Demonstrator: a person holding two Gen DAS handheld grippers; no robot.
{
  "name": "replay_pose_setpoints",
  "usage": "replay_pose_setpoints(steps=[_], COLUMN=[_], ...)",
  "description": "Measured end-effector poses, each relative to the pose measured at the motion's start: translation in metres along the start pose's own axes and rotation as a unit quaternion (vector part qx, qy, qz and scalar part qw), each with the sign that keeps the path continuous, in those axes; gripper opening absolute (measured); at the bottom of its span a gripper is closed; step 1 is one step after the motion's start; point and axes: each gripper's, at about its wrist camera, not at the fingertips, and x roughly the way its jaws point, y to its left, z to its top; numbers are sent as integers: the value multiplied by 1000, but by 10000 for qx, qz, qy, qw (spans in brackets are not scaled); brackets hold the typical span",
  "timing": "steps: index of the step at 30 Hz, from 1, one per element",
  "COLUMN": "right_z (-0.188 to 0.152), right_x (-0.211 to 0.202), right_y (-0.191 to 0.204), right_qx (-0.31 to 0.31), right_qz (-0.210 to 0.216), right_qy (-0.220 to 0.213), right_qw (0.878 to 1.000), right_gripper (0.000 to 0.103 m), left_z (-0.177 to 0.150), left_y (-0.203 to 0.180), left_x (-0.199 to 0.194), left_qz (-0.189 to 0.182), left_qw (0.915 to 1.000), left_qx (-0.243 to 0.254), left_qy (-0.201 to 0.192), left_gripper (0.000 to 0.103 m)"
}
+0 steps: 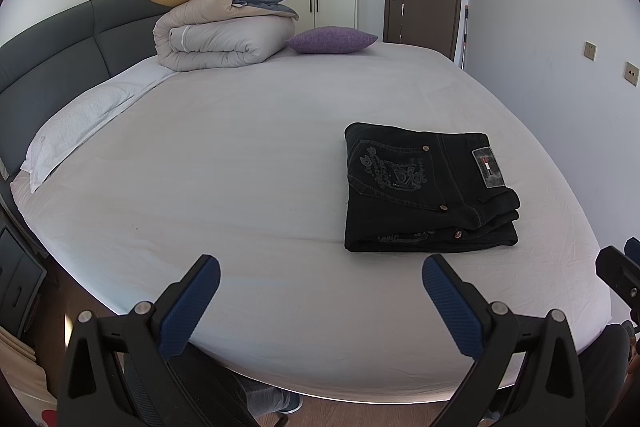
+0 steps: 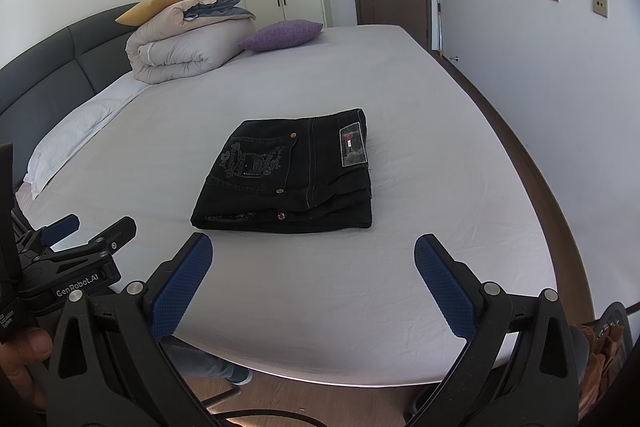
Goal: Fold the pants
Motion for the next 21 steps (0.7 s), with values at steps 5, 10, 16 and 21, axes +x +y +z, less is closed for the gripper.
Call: replay_pose_setpoints(steps=[5, 10, 16, 21], right_z=[1, 0, 1, 1], right_x=[2, 2, 3, 3], right_y=[-2, -2, -3, -3], right_qx=[1, 1, 3, 8], right_qz=[23, 30, 33, 43], right_qy=[26, 36, 38, 49], right_qw=[10000, 10000, 10000, 10000], right_gripper=[103, 103, 103, 103], left_z=[1, 0, 0, 1], left_y=[1, 1, 2, 3], left_x=[0, 0, -1, -1], left_qz=[-10, -9, -10, -18], left_qw=[10000, 10000, 10000, 10000], left_qx=[8, 6, 12, 13], left_qy=[2, 8, 11, 15], left_gripper=[103, 103, 103, 103])
